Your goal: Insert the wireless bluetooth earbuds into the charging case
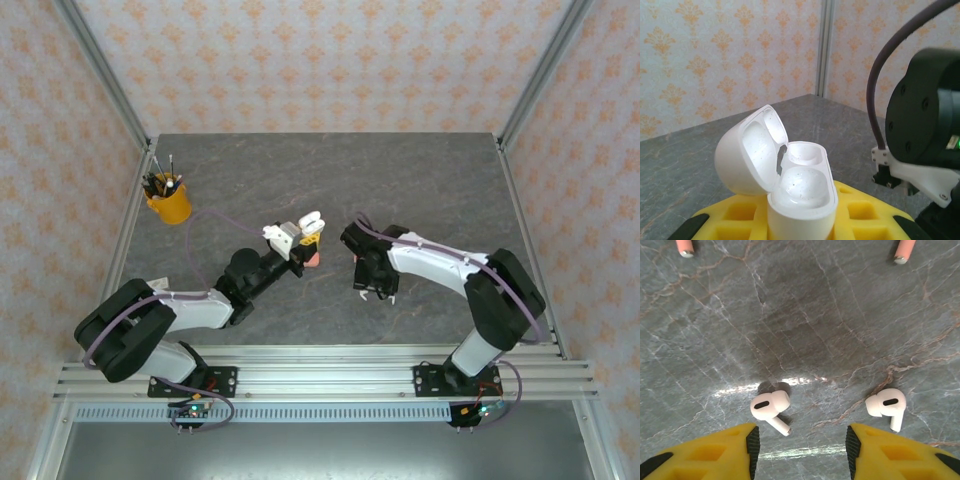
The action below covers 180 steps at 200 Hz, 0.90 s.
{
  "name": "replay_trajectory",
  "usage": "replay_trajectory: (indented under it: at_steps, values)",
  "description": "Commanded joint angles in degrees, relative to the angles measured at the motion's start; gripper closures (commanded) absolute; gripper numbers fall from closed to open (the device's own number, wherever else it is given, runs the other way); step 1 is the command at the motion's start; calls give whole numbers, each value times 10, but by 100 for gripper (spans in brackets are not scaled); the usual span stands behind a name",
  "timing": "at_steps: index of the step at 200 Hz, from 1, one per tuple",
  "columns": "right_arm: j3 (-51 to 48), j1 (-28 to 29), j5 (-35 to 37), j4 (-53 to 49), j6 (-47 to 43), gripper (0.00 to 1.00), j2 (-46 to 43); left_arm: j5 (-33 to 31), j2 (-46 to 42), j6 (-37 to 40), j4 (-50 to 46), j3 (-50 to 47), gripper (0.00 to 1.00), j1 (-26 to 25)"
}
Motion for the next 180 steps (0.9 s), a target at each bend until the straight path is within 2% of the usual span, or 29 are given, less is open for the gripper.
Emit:
replay_trajectory:
  at_steps: [1,56,180]
  values:
    - [13,4,14,8,11,50,11,-18,-2,4,39,11,100,-1]
    - [5,5,-19,64,-29,50,18,-12,-24,5,16,9,100,-1]
    - [-5,5,-30,73,-64,51,51,-4,-57,4,-13,4,100,-1]
